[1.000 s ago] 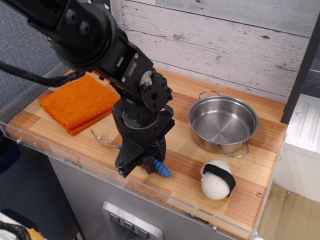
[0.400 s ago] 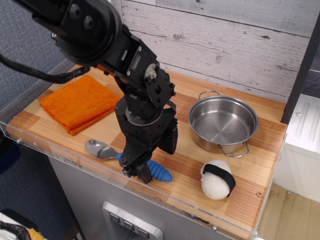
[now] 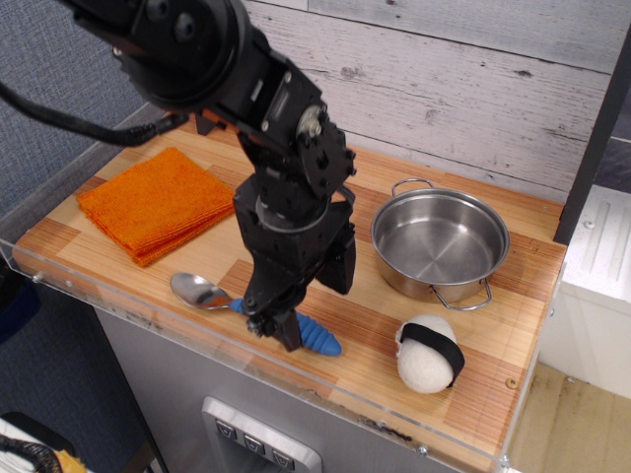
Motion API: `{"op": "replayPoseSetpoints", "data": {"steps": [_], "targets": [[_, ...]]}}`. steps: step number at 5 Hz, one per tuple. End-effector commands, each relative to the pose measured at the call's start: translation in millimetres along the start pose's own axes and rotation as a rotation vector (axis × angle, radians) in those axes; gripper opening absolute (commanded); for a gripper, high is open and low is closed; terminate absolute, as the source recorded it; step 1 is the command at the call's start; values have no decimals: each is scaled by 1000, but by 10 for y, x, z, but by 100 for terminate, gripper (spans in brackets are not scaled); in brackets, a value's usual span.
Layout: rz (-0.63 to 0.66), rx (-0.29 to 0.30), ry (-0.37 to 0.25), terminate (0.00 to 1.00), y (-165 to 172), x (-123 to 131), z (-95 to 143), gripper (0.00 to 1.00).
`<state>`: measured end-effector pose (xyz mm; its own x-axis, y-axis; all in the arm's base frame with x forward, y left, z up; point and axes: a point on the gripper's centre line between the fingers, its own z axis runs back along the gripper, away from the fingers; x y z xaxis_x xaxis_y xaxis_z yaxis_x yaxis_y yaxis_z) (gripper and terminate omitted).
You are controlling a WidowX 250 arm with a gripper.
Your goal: Move the spatula and put it on orange cloth
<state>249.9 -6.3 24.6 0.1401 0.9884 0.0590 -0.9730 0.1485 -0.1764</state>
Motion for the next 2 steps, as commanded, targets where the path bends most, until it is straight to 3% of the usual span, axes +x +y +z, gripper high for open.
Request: {"op": "replayPoseSetpoints", "data": {"steps": [1, 2], "targets": [[-7, -74, 7, 0, -184, 39, 437, 100], [-2, -110, 10, 0, -184, 41, 660, 100]]}}
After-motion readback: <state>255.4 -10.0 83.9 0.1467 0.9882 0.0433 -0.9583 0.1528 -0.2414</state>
